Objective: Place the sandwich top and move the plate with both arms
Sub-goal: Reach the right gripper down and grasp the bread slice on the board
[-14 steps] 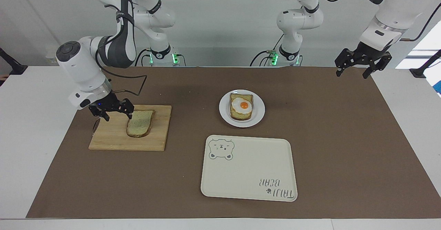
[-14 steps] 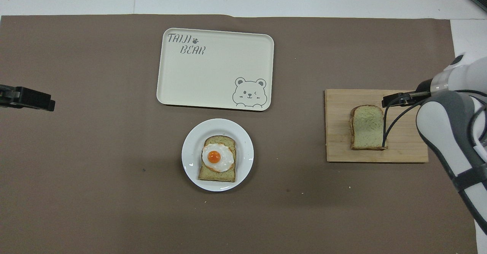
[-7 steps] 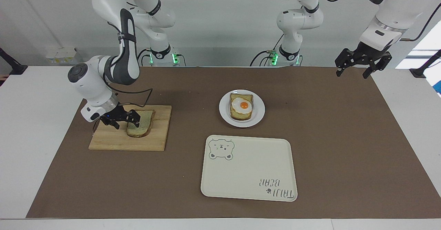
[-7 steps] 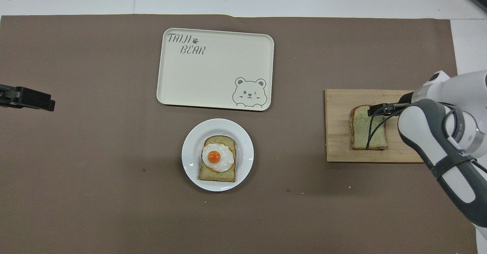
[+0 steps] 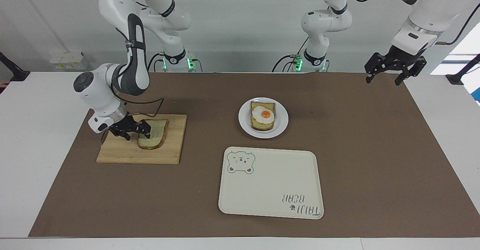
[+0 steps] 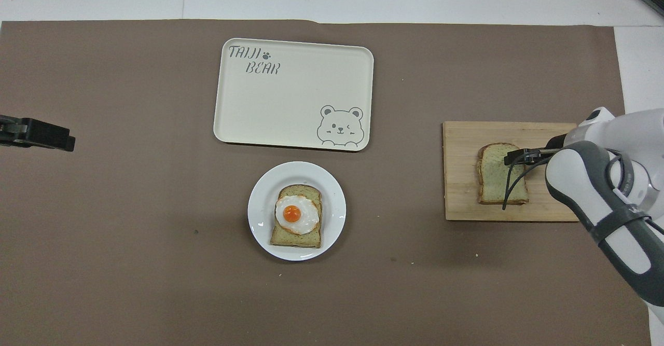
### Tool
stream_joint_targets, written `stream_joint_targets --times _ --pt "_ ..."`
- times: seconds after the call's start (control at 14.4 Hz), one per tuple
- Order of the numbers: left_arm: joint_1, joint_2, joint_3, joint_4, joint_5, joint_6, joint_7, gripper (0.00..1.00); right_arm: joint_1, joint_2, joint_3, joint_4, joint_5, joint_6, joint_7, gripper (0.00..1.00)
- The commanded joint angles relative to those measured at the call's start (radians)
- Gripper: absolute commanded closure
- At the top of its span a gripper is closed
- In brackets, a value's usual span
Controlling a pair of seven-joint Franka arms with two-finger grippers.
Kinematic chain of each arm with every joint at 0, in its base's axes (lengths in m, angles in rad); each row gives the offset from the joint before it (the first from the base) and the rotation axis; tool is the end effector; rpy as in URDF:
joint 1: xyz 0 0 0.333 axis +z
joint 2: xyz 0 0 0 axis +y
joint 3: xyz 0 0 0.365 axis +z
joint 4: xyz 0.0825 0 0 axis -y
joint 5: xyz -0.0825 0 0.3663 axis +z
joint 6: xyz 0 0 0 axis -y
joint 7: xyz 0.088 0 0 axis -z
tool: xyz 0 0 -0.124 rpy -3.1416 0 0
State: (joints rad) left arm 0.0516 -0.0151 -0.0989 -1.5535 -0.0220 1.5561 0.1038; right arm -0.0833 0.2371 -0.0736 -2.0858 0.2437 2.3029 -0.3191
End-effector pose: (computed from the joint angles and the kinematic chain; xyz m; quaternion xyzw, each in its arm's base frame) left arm 0.5299 -0.0283 0.6711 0.9970 -0.0757 0.0091 0.0100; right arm 0.5703 -0.0805 0.3536 -0.9967 0.0004 -0.0104 0.0809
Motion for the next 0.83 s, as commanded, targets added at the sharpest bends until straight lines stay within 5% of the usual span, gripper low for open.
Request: stream_joint_targets --times 0.0,0.21,0.76 --pt "0.007 -0.012 -0.002 -0.007 0.007 -0.008 0.004 0.00 -0.001 -0.016 0.008 -0.023 0.032 0.017 -0.020 0.78" --pt "0.007 -0.012 -0.002 -0.007 0.007 -0.007 0.004 0.00 0.000 -0.016 0.008 -0.023 0.032 0.018 -0.011 1.00" --pt "0.007 -0.012 -0.002 -0.007 0.007 -0.008 0.004 0.00 0.017 -0.016 0.008 -0.002 0.032 0.003 0.020 1.00"
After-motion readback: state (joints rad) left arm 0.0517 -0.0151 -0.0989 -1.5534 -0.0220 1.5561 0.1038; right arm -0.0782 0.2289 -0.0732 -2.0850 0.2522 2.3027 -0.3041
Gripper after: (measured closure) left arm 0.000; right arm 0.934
